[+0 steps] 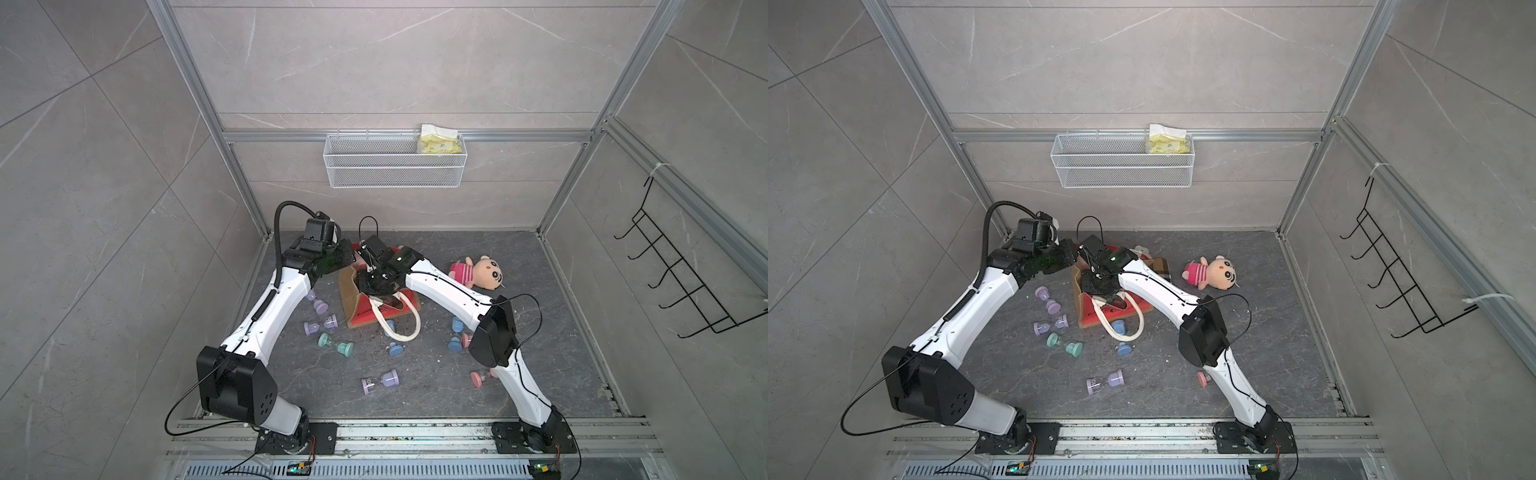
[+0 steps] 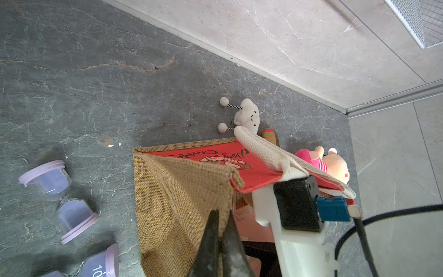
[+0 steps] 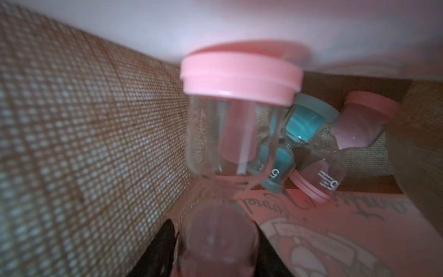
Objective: Put the hourglass into the canvas bag
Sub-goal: Place the hourglass in the canvas bag.
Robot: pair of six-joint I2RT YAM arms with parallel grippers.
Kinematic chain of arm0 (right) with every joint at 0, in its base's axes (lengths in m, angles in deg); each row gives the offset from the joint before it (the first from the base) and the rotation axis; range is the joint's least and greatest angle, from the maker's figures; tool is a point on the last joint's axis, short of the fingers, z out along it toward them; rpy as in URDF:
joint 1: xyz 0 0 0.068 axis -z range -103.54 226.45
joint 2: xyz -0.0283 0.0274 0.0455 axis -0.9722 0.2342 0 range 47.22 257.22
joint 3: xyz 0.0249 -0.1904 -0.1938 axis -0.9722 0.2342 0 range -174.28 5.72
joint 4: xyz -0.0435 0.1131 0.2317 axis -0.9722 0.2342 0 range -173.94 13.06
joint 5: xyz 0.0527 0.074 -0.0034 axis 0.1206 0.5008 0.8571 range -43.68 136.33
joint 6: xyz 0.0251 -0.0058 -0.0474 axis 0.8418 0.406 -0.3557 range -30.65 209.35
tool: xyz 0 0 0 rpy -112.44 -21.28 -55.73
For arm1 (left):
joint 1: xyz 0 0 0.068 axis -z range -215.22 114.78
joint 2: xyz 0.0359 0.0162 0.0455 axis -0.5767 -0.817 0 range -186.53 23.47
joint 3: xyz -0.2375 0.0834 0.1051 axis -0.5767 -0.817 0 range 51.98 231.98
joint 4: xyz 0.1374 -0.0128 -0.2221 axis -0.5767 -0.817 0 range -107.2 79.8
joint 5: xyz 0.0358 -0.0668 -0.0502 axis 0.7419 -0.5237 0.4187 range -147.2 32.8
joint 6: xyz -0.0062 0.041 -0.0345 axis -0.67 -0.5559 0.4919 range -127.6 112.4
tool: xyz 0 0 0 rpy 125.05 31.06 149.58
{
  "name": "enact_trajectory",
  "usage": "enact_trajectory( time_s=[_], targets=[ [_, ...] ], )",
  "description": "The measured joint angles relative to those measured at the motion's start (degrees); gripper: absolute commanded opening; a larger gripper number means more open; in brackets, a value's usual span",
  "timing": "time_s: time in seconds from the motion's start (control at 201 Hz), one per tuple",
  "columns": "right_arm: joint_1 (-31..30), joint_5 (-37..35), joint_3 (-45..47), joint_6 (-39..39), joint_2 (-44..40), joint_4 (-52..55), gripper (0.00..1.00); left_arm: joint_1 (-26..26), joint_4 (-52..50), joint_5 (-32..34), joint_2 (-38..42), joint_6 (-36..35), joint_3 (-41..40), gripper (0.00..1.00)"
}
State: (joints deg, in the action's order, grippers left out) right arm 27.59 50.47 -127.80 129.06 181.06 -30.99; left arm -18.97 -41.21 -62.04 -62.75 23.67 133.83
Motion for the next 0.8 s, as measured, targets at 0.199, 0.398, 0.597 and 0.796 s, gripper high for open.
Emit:
enact_trajectory(
  time_s=[0.199,0.398,0.597,0.796],
  targets=[
    [0.0,-0.02,-2.32,0.46,1.36,1.73,0.22,0.0,-0.09,0.26,0.0,0.02,0.0,0.0],
    [-0.11,-0.17,-5.77,0.85,3.54,4.24,0.28,-0.02,-0.22,0.31,0.0,0.02,0.0,0.0],
    [-0.22,-0.74,-9.05,1.03,5.11,7.1,0.38,-0.02,-0.22,0.42,0.0,0.02,0.0,0.0],
    [-0.26,-1.88,-14.29,1.03,7.48,10.82,0.46,-0.13,-0.24,0.76,0.0,0.02,0.0,0.0]
  ],
)
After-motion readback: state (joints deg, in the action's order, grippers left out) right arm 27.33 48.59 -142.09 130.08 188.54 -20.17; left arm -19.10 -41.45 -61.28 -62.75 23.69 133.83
